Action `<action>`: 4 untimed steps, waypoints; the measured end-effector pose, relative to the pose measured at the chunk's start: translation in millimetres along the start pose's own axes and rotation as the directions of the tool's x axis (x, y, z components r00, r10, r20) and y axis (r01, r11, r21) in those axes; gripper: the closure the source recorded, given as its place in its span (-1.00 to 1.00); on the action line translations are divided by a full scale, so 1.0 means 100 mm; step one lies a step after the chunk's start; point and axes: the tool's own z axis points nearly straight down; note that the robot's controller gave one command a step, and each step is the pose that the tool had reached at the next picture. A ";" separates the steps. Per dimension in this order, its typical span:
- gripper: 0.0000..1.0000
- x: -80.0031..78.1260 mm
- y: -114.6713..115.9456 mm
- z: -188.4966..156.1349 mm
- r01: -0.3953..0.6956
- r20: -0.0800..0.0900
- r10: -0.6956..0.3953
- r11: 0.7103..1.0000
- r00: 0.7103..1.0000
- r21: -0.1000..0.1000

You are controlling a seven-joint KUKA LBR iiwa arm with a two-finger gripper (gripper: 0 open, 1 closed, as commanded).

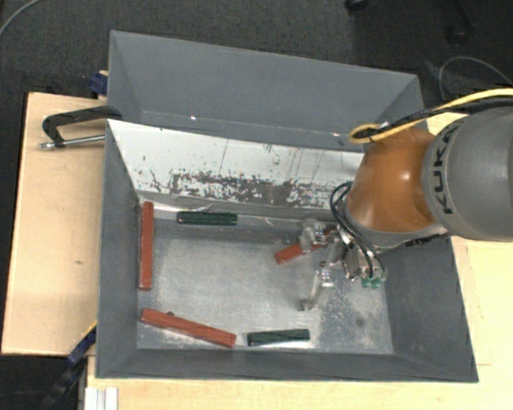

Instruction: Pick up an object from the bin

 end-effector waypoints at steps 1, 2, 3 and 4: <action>-1.00 -0.45 0.27 -0.34 0.111 0.004 -0.111 0.994 0.994 0.000; -1.00 -0.37 -0.33 -0.34 0.121 -0.001 -0.121 0.993 0.993 0.004; -1.00 -0.38 -0.33 -0.01 -0.050 -0.007 0.050 0.999 0.999 0.000; -1.00 -0.39 -0.32 -0.02 -0.049 -0.004 0.049 0.999 0.999 0.001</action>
Offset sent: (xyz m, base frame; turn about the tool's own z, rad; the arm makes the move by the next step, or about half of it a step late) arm 0.0401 0.0270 0.0312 -0.1096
